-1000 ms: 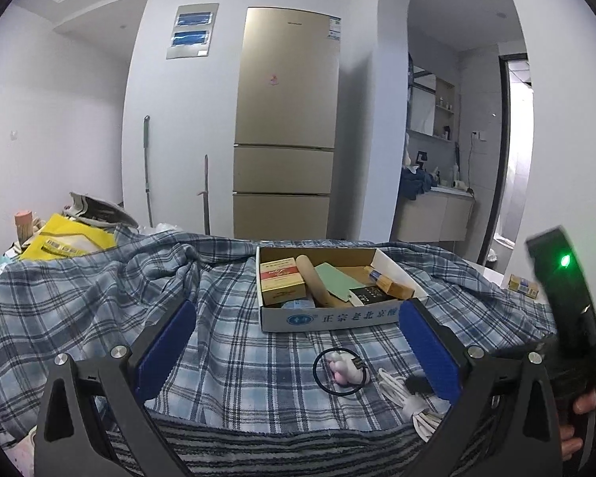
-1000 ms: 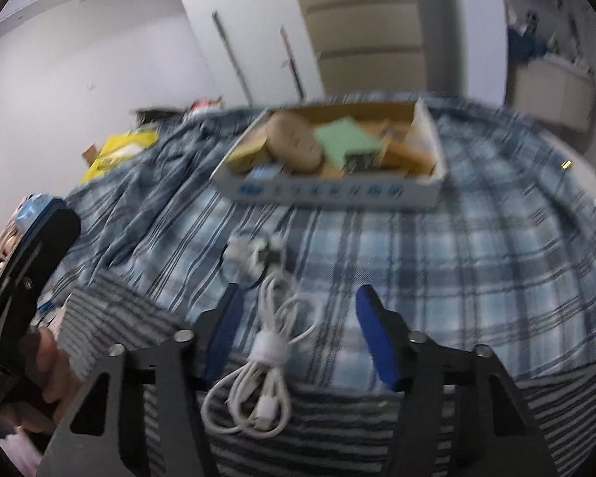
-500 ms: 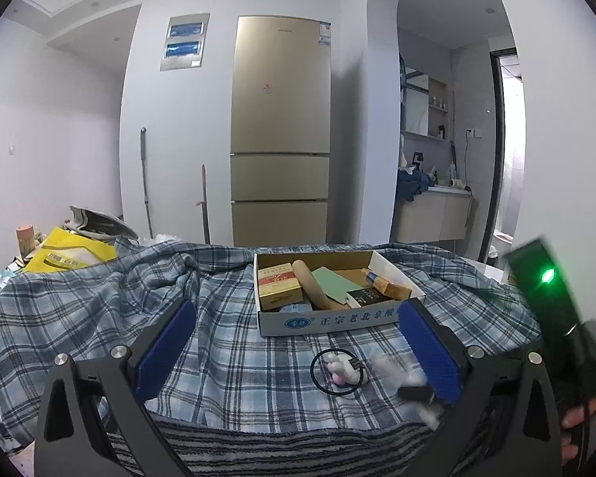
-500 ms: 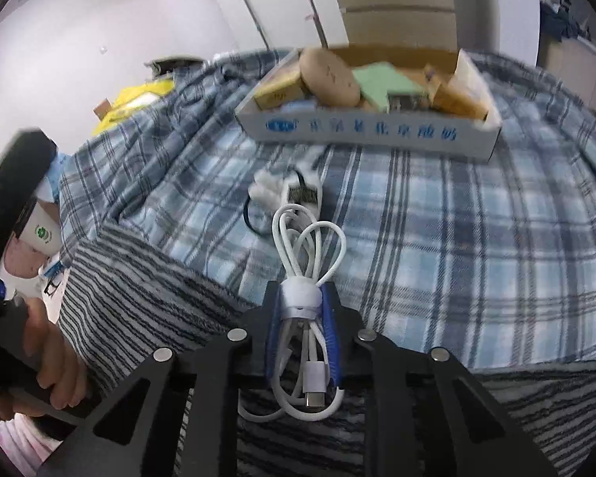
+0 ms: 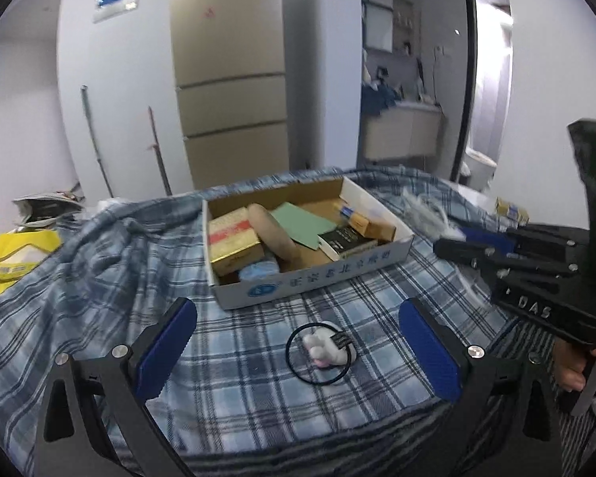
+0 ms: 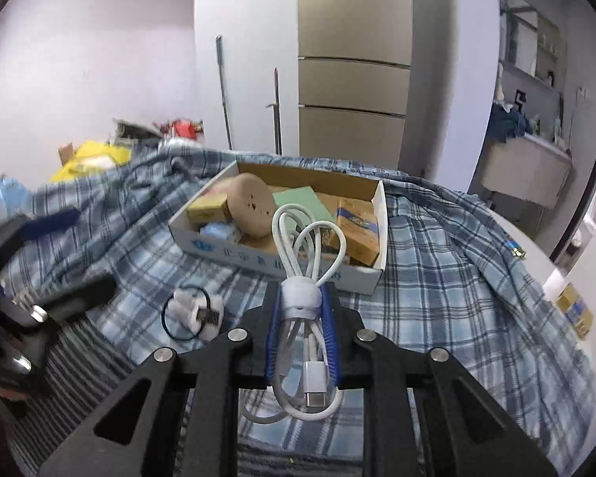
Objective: Organize soft objects
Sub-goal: 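Lift the white cable with the right gripper while the left approaches the white plush item, then close the left gripper on the white plush item with black ring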
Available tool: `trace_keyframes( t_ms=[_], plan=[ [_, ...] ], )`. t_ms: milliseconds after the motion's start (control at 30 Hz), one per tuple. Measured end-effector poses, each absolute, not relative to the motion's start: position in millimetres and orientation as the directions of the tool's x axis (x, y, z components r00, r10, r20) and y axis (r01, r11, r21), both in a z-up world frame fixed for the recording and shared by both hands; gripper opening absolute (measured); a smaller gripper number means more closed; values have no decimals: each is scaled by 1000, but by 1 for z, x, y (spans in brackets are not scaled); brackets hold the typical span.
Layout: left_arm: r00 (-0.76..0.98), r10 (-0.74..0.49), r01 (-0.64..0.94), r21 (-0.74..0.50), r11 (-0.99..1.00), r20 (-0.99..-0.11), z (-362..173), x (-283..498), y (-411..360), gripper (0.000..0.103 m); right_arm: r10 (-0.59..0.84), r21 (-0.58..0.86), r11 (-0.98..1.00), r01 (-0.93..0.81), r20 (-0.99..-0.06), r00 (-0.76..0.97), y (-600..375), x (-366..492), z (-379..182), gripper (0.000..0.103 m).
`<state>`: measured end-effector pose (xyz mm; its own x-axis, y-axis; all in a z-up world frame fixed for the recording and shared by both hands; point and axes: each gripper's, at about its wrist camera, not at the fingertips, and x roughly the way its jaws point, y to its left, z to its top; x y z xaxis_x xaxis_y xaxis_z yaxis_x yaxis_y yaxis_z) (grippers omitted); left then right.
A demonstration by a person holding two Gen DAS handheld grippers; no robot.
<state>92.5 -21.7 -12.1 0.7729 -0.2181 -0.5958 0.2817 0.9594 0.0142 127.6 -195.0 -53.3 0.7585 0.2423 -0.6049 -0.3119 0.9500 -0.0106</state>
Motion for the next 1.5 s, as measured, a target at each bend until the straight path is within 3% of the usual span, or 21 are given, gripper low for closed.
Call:
trace_keyframes(
  t_ms=[133,233,333,567,1167,1267,1333,1400,1500],
  plan=[
    [754,-168,190,-34,981,-635,-24,114,-19,103,240,23,962,-273,-551,799,-206,129,-58,19],
    [703,-208,166,-128,978,-680,-36,128,-12,103,270,80,958,-275,-576,772,-211,137,-70,19],
    [682,-194,176,-99,979,-705,-45,130,-19,94,281,117,958,-264,-588,759,-216,141,-74,19],
    [678,-173,243,-4,970,-715,-53,122,-41,89,295,129,953,-273,-589,752,-219,139,-78,19],
    [596,-184,291,-3,957,-782,-77,135,-51,70,265,80,959,-271,-593,760,-210,135,-83,19],
    [591,-187,291,-8,957,-785,-77,135,-51,61,264,80,959,-271,-596,759,-210,136,-83,19],
    [584,-193,298,-12,954,-789,-79,135,-51,46,261,76,960,-271,-600,756,-209,136,-84,19],
    [583,-201,305,-17,952,-787,-79,135,-52,38,261,74,959,-272,-602,755,-209,136,-84,19],
    [607,-208,310,-12,951,-767,-75,129,-51,31,257,75,961,-266,-598,759,-209,136,-84,19]
  ],
)
